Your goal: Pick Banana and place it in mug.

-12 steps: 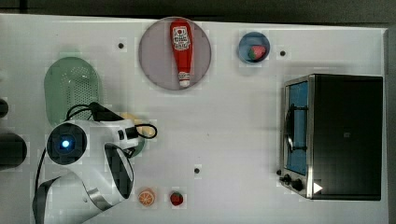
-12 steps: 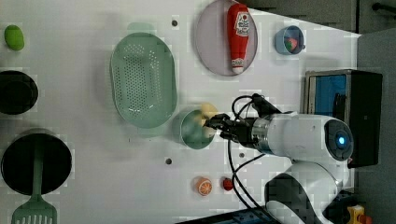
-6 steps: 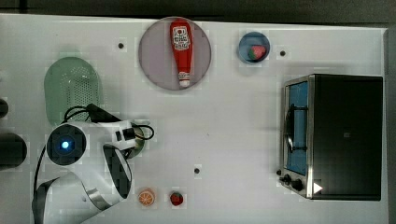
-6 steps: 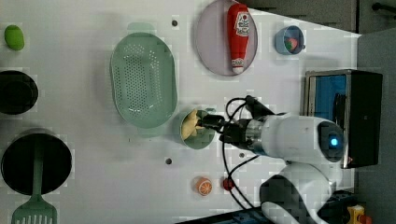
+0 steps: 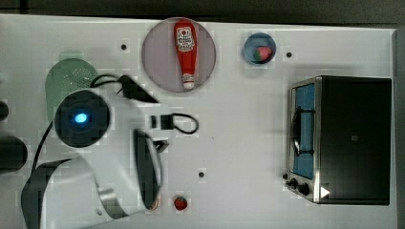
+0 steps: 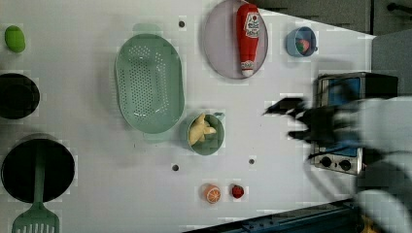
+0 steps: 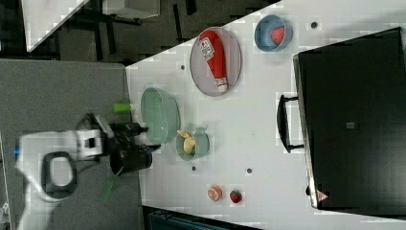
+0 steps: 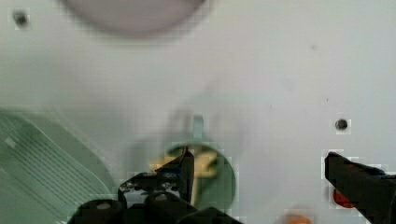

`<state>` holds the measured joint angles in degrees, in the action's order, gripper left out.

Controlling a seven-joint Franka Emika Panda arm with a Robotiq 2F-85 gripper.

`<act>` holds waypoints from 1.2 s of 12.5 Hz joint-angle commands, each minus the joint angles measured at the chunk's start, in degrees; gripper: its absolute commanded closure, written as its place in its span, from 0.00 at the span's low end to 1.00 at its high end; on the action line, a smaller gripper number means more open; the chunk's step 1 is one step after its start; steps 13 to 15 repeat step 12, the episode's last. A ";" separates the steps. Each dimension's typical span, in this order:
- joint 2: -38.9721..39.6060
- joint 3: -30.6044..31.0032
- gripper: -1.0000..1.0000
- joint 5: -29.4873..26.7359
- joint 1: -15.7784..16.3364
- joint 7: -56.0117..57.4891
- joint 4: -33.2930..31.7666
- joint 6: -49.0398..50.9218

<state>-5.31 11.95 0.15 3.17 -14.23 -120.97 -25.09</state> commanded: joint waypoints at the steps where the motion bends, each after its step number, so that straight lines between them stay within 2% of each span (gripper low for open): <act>1: -6.35 -7.71 0.00 0.07 -2.51 1.14 4.20 8.51; 4: -9.93 -13.98 0.00 0.30 -2.55 3.08 7.91 17.01; 6: -10.99 -15.88 0.00 0.42 -2.56 3.17 9.81 19.73; 15: -9.60 -16.11 0.00 0.46 -2.49 4.90 10.26 20.89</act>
